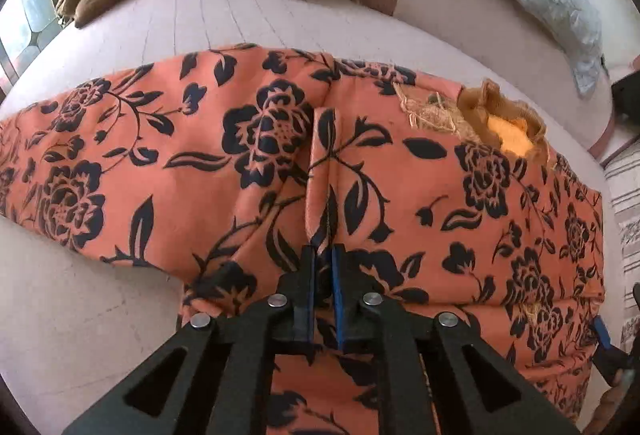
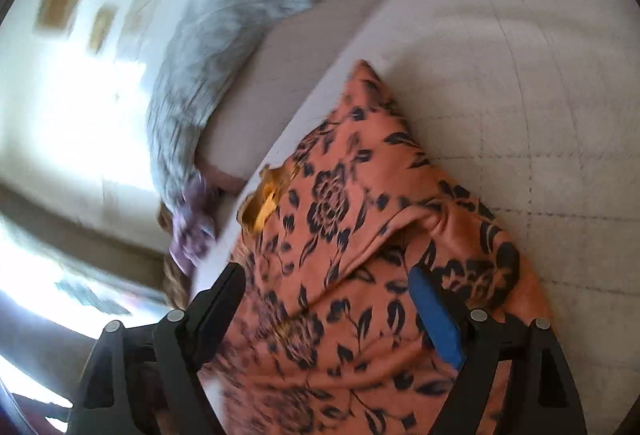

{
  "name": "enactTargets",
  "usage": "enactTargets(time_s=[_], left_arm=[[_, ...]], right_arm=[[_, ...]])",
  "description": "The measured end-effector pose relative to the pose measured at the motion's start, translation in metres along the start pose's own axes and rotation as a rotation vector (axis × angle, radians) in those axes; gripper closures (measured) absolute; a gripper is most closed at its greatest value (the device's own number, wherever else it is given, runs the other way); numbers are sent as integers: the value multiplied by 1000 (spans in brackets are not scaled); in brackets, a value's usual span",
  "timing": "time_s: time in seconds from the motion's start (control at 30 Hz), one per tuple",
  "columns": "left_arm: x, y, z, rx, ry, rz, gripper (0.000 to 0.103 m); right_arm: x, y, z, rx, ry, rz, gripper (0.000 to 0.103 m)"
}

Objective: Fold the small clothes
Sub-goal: 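Grasp the other sleeve with the left tool and fold it across the body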

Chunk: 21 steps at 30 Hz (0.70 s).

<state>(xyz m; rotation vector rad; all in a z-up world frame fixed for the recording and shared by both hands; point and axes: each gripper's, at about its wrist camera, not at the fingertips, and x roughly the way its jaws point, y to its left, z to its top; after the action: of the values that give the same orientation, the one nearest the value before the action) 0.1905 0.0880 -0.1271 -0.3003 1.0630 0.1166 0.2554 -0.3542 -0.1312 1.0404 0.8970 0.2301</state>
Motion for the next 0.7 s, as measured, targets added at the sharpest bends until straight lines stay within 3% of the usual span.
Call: enactTargets(time_s=[0.07,0.2,0.3,0.37,0.4,0.43,0.47,0.5,0.53,0.63,0.67,0.7], left_arm=[[-3,0,-2,2,-3,-7,92],[-8,11,-6,20,-11,-6,92],[0,1,-5,41,-28,15,92],[0,-5,-5,55,-36,25,92],[0,-6,-4,58,-37,28,92],[-2,-7,-4,61,-37,29,92],[-3,-9,-4,62,-36,26,92],[-3,-8,-4,62,-37,20,92],[2,-8,-3,65,-39,17,92],[1,-8,-5,74,-52,17,91],[0,-8,-5,77,-51,19,91],[0,-7,-4,81,-46,15,91]], right_arm=[[1,-11,10,89,20,23,17],[-14,2,28,36,-42,14,17],[-4,16,54,-72,-41,-142,17],[26,22,71,-183,18,-279,18],[40,22,75,-227,56,-330,25],[56,23,77,-275,101,-370,40],[71,26,76,-324,158,-404,63],[81,34,72,-392,187,-447,77],[83,45,67,-460,192,-479,84],[74,64,59,-601,72,-632,86],[77,49,64,-548,64,-700,84],[78,41,66,-504,80,-683,83]])
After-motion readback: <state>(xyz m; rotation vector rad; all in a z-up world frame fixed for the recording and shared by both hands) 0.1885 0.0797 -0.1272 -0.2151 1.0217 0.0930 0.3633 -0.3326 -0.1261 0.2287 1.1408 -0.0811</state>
